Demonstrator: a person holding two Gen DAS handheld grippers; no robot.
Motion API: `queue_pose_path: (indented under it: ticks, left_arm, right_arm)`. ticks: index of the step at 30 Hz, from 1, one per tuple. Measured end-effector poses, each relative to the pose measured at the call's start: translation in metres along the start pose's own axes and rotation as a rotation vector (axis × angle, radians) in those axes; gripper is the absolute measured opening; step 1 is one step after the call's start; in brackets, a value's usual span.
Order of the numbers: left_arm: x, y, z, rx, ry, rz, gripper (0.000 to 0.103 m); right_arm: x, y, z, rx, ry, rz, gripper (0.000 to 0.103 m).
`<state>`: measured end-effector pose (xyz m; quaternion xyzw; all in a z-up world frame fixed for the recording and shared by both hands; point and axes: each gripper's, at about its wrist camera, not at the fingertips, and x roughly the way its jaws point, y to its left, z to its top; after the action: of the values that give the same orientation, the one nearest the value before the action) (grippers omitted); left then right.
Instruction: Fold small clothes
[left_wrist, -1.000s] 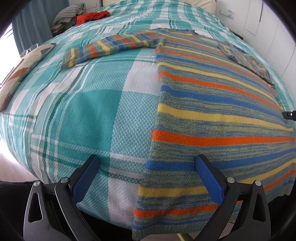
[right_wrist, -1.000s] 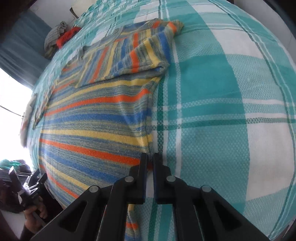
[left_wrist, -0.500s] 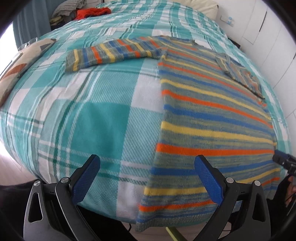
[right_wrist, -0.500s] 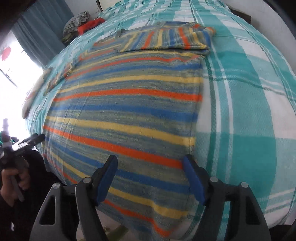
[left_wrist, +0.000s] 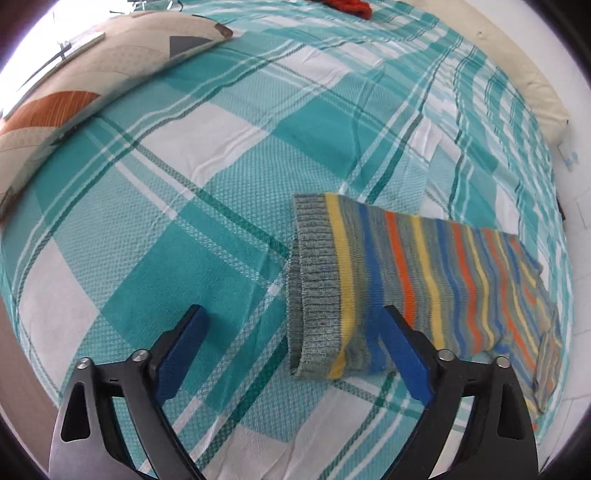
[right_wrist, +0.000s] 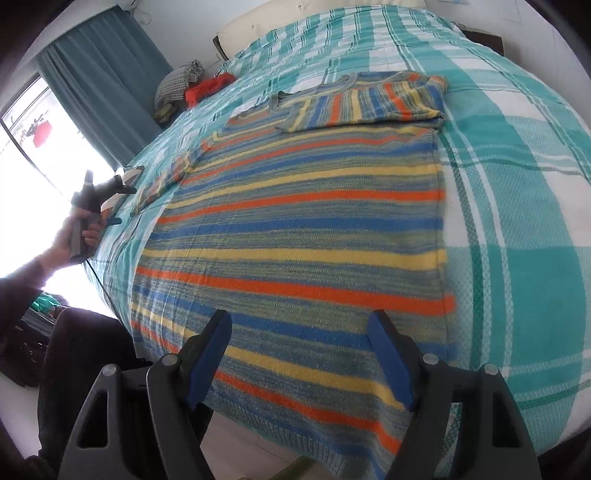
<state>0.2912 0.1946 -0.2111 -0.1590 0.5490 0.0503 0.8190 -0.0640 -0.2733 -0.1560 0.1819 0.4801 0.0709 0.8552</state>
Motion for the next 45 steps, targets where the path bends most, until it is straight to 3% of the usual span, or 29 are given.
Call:
queue_pose_path:
  ticks: [2, 3, 5, 8, 13, 16, 18, 20, 21, 24, 29, 31, 33, 34, 36, 40, 43, 45]
  left_arm:
    - [0.0, -0.013, -0.003, 0.062, -0.044, 0.053, 0.018]
    - [-0.002, -0.019, -0.001, 0.083, -0.046, 0.064, 0.002]
    - [-0.021, -0.04, 0.003, 0.136, -0.107, 0.099, 0.002]
    - [-0.071, -0.101, 0.008, 0.333, -0.231, 0.062, 0.002]
    - [-0.143, -0.223, -0.016, 0.602, -0.324, -0.133, 0.002]
    - [-0.153, -0.287, -0.042, 0.693, -0.32, -0.253, 0.002]
    - [-0.142, -0.325, -0.057, 0.744, -0.274, -0.306, 0.009]
    - [-0.117, -0.354, -0.075, 0.803, -0.161, -0.337, 0.047]
    - [-0.107, -0.363, -0.08, 0.818, -0.126, -0.322, 0.075]
    - [-0.098, -0.359, -0.083, 0.798, -0.173, -0.284, 0.08]
    - [-0.06, -0.313, -0.065, 0.607, -0.185, -0.181, 0.093]
    - [-0.021, -0.292, -0.065, 0.591, -0.148, -0.072, 0.095]
    - [0.025, -0.267, -0.068, 0.587, -0.054, 0.069, 0.094]
    - [0.038, -0.252, -0.069, 0.574, -0.023, 0.083, 0.097]
    - [0.029, -0.225, -0.068, 0.49, -0.056, -0.013, 0.098]
    - [-0.011, -0.183, -0.076, 0.404, -0.058, -0.11, 0.097]
    - [-0.041, -0.147, -0.103, 0.428, -0.087, -0.125, 0.098]
    - [-0.056, -0.125, -0.121, 0.451, -0.104, -0.114, 0.098]
  right_arm:
    - [0.003, 0.002, 0.0, -0.021, 0.012, -0.01, 0.076]
    - [0.005, 0.001, 0.0, -0.022, 0.017, -0.01, 0.076]
    - [0.005, -0.001, 0.0, -0.009, 0.018, 0.0, 0.076]
    - [0.004, -0.005, 0.0, 0.014, 0.008, 0.022, 0.076]
    - [0.003, -0.01, 0.002, 0.038, 0.001, 0.055, 0.076]
    - [0.003, -0.01, 0.002, 0.041, 0.001, 0.067, 0.076]
    - [0.003, -0.011, 0.002, 0.046, -0.001, 0.072, 0.076]
    - [0.002, -0.011, 0.001, 0.049, -0.002, 0.074, 0.076]
    - [0.002, -0.011, 0.001, 0.05, -0.001, 0.077, 0.076]
    - [0.001, -0.011, -0.001, 0.048, 0.003, 0.085, 0.076]
    - [0.003, -0.009, -0.004, 0.036, 0.014, 0.103, 0.076]
    - [0.004, -0.009, -0.004, 0.035, 0.016, 0.106, 0.076]
    - [0.004, -0.009, -0.003, 0.04, 0.016, 0.11, 0.076]
    - [0.005, -0.01, -0.003, 0.043, 0.017, 0.112, 0.076]
    - [0.004, -0.011, -0.003, 0.046, 0.017, 0.11, 0.076]
    - [-0.003, -0.014, -0.002, 0.044, -0.009, 0.094, 0.076]
    - [-0.016, -0.015, 0.006, 0.034, -0.072, 0.061, 0.076]
    - [-0.03, -0.02, 0.015, 0.029, -0.129, -0.006, 0.076]
